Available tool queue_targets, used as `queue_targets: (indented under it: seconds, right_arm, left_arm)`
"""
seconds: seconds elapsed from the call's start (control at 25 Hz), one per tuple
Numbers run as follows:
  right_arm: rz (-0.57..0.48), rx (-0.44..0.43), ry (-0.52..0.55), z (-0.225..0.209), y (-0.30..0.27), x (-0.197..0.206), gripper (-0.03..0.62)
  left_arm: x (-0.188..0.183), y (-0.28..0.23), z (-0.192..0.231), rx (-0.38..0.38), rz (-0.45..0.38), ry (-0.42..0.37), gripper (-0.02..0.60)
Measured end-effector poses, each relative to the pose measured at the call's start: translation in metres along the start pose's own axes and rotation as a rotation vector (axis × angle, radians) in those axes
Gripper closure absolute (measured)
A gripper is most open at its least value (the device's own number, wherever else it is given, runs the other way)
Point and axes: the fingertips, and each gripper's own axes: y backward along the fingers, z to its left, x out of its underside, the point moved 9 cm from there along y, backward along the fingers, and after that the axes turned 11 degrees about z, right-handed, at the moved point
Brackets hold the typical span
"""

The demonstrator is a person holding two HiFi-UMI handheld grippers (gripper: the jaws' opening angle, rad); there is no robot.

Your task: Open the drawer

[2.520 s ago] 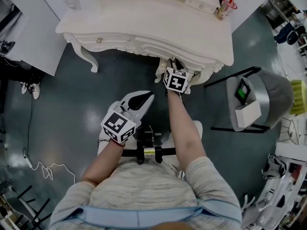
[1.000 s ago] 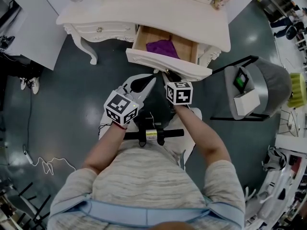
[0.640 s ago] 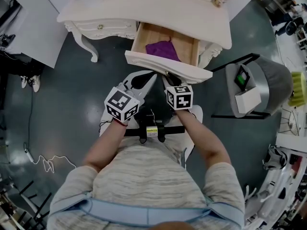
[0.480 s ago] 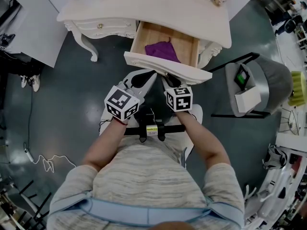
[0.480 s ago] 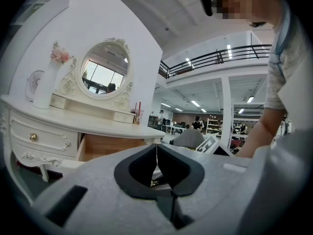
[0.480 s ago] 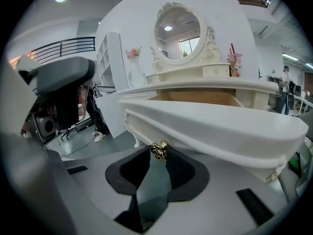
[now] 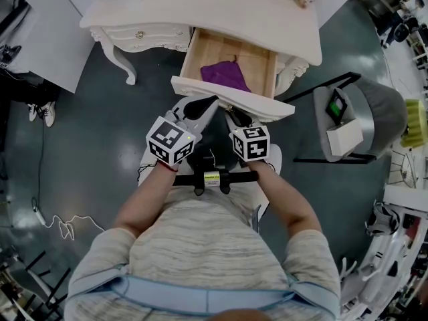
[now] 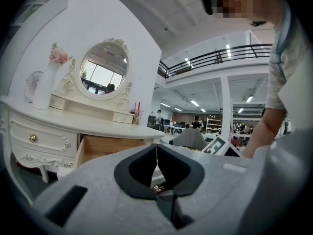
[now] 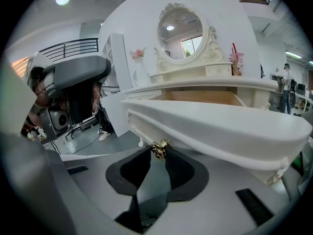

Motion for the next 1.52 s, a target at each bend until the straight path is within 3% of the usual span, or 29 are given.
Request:
queue_targets:
  seconds: [0.72, 0.92, 1.2, 1.36, 1.52]
  right_arm:
    - [0.003, -0.046, 0.003, 0.001, 0.001, -0.001, 0.502]
    - [0.022, -0.086, -0.013, -0.003, 0.001, -0.002, 0.476]
    - [0.033, -0.075, -0.018, 0.003, 0.003, -0.002, 0.452]
    - [0.027, -0.043, 0.033, 0.002, 0.015, -0.003, 0.451]
    - [0.047, -0.019, 0.169, -0.003, 0.036, -0.009, 0.451]
  left_arm:
    - [-0.001, 0.000, -0.001, 0.006, 0.008, -0.011, 0.568]
    - [0.000, 0.001, -0.001, 0.006, 0.010, -0.014, 0.568]
    - [0.001, 0.005, -0.005, -0.001, 0.006, -0.015, 0.568]
    - [0.001, 0.006, -0.006, 0.000, 0.001, -0.016, 0.568]
    - [0.001, 0.006, -0.009, 0.004, -0.004, -0.017, 0.568]
